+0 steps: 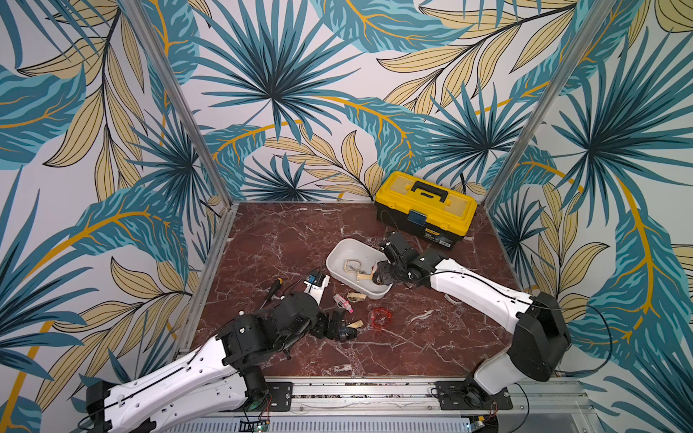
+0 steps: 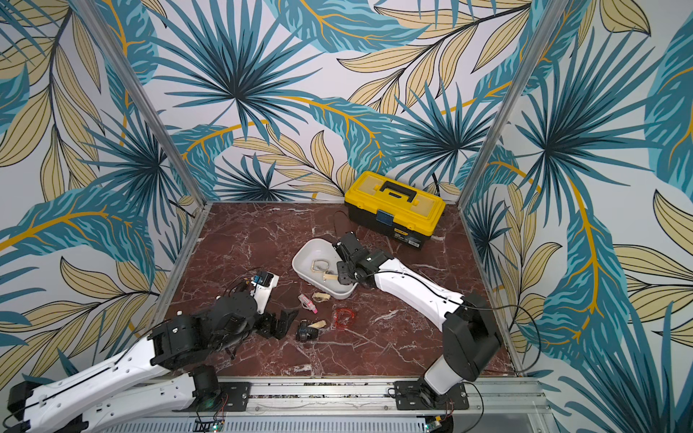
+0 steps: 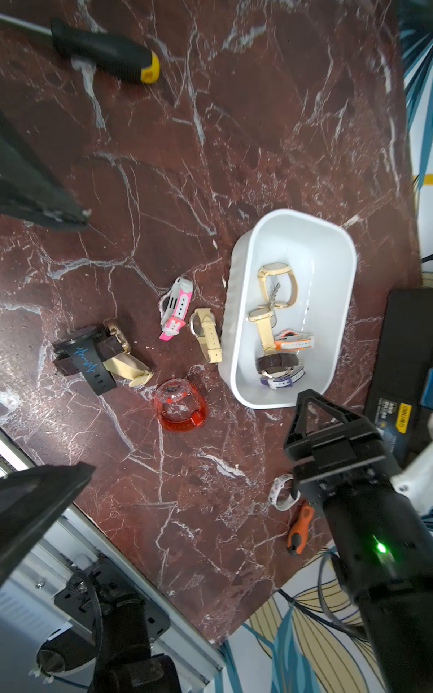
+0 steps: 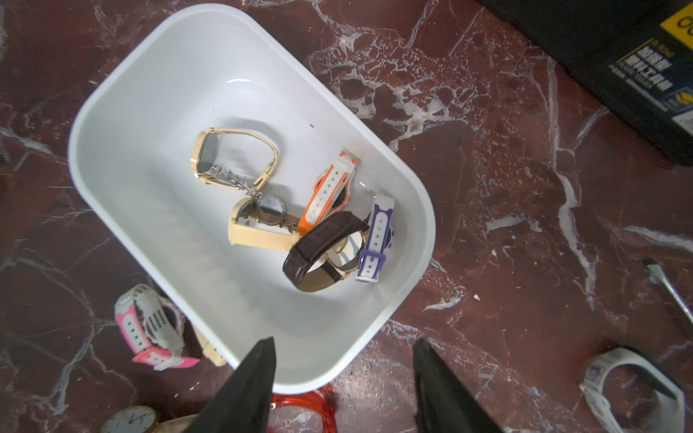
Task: Put the watch into the storage box
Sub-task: Place the watch in the storage box, then pick up the watch at the center of the board.
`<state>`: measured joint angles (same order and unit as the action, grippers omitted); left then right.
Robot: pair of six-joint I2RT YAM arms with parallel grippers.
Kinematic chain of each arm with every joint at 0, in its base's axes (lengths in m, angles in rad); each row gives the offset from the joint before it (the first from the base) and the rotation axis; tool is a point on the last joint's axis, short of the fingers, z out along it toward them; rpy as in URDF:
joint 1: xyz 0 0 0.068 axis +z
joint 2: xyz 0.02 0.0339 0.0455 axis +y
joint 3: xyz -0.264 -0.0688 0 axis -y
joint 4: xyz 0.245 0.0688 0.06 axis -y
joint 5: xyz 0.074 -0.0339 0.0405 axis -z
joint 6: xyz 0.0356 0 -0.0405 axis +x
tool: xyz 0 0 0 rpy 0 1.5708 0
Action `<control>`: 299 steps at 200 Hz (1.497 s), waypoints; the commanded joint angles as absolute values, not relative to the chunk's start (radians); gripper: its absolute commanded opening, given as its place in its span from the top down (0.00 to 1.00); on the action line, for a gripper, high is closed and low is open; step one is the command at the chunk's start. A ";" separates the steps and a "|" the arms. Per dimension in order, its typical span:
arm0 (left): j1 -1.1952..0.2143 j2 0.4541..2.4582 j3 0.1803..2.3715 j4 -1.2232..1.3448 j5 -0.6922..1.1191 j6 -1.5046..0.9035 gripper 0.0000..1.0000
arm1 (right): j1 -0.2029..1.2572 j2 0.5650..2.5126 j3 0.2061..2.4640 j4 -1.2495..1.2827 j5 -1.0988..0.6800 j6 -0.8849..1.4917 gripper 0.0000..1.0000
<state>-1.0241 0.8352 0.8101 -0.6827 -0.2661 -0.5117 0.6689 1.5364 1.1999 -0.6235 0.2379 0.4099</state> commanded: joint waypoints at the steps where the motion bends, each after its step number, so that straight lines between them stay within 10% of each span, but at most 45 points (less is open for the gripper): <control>1: -1.001 0.924 0.828 -0.622 -0.154 -0.494 0.00 | 0.668 1.421 1.102 -0.632 0.160 0.457 0.25; 106: -0.823 1.189 0.862 -0.476 0.038 -0.518 0.17 | 0.668 0.895 0.741 -0.640 -0.020 0.616 0.07; 299: -0.515 1.279 0.635 -0.076 0.447 -1.012 0.65 | 0.670 0.712 0.604 -0.537 -0.270 0.604 0.02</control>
